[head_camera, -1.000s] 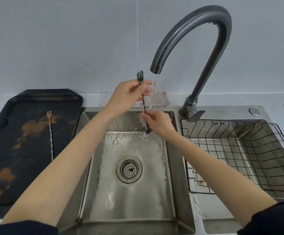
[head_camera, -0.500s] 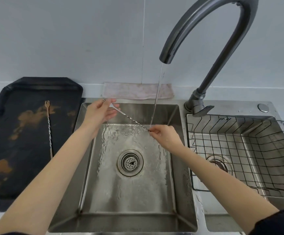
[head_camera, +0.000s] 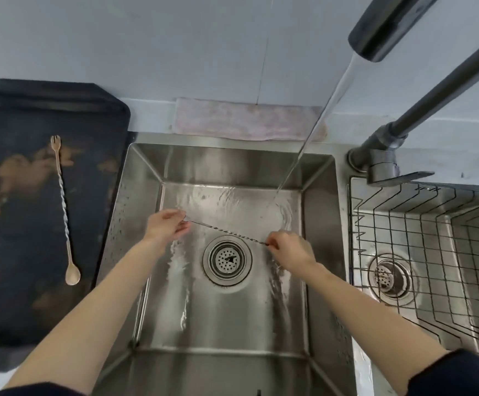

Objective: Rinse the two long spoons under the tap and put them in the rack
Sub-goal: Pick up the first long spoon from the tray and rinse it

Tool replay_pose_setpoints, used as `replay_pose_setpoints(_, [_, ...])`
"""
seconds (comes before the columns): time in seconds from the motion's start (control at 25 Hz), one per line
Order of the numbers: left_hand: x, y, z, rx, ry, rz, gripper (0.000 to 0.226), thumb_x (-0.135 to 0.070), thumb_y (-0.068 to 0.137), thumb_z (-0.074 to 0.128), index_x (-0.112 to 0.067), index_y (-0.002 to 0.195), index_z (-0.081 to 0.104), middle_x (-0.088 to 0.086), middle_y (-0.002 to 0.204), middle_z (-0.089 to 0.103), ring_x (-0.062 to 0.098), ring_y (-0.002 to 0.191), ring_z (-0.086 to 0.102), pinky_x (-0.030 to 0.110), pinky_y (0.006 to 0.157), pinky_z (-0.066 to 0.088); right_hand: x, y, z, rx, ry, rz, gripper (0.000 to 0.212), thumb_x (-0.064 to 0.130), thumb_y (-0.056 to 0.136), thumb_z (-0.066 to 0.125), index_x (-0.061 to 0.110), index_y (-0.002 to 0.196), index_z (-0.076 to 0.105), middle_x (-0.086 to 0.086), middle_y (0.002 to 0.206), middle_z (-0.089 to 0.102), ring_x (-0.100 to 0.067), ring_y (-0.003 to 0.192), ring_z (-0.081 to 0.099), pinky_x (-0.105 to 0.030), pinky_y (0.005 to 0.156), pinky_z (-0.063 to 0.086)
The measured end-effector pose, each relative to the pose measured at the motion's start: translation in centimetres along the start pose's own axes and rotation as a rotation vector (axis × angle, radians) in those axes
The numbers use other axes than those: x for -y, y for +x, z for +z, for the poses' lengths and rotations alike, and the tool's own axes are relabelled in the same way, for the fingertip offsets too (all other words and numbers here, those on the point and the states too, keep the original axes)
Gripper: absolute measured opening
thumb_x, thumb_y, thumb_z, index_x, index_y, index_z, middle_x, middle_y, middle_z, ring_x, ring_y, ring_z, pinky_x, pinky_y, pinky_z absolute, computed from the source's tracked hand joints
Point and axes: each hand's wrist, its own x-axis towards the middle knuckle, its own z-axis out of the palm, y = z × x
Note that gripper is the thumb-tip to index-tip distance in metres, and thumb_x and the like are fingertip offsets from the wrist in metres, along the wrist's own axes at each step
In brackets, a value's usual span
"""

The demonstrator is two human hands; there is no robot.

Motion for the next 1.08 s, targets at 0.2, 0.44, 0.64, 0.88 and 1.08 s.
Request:
replay_pose_setpoints(0.2, [2.8, 2.1, 0.8, -0.05, 0.082, -0.111, 0.028, 0.007, 0.089, 0.048, 0.007, 0.116, 0.052, 0.019, 0.091, 0.059, 0.01, 0.058, 0.06, 0.02, 0.072, 0.055, -0.8, 1.3, 1.8, 0.011, -0.086, 0.041, 0.025, 0.013, 0.094, 0.043, 0.013, 0.112, 0.061, -0.009, 0.119, 0.061, -0.029, 0.11, 0.056, -0.037, 0.083, 0.048])
replay_pose_setpoints(0.44, [4.4, 2.8, 0.7, -0.084, 0.147, -0.117, 0.032, 0.006, 0.09, 0.044, 0.004, 0.121, 0.05, 0.002, 0.071, 0.052, 0.009, 0.064, 0.05, 0.011, 0.044, 0.049, -1.2, 1.7, 2.6, 0.015, -0.111, 0.045, 0.024, 0.011, 0.094, 0.043, 0.01, 0.109, 0.061, -0.011, 0.117, 0.06, -0.029, 0.109, 0.054, -0.037, 0.081, 0.049])
replay_pose_setpoints(0.64, [4.2, 2.4, 0.6, -0.139, 0.371, -0.08, 0.027, -0.009, 0.09, 0.045, -0.015, 0.068, 0.058, 0.005, 0.065, 0.053, 0.023, 0.071, 0.051, 0.028, 0.069, 0.041, -0.8, 0.7, 2.1, -0.001, -0.098, 0.016, 0.025, 0.021, 0.095, 0.044, 0.01, 0.11, 0.061, -0.011, 0.116, 0.063, -0.029, 0.11, 0.055, -0.038, 0.085, 0.048])
replay_pose_setpoints(0.88, [2.5, -1.7, 0.1, 0.022, 0.659, 0.028, 0.04, -0.013, 0.088, 0.05, -0.005, 0.127, 0.051, 0.015, 0.135, 0.052, 0.032, 0.122, 0.05, 0.035, 0.103, 0.04, 1.1, -1.7, 0.4, 0.002, -0.089, 0.006, 0.039, 0.036, 0.092, 0.045, 0.015, 0.122, 0.056, -0.013, 0.122, 0.061, -0.029, 0.119, 0.05, -0.038, 0.101, 0.037])
replay_pose_setpoints(1.08, [0.1, -6.4, -0.7, 0.147, 0.956, 0.214, 0.049, -0.02, 0.09, 0.048, -0.01, 0.137, 0.038, 0.013, 0.144, 0.042, 0.026, 0.133, 0.04, 0.028, 0.107, 0.032, 3.8, -5.1, -1.5, -0.007, -0.119, -0.05, 0.054, 0.042, 0.09, 0.047, 0.019, 0.138, 0.038, -0.009, 0.141, 0.047, -0.027, 0.137, 0.031, -0.047, 0.114, 0.022])
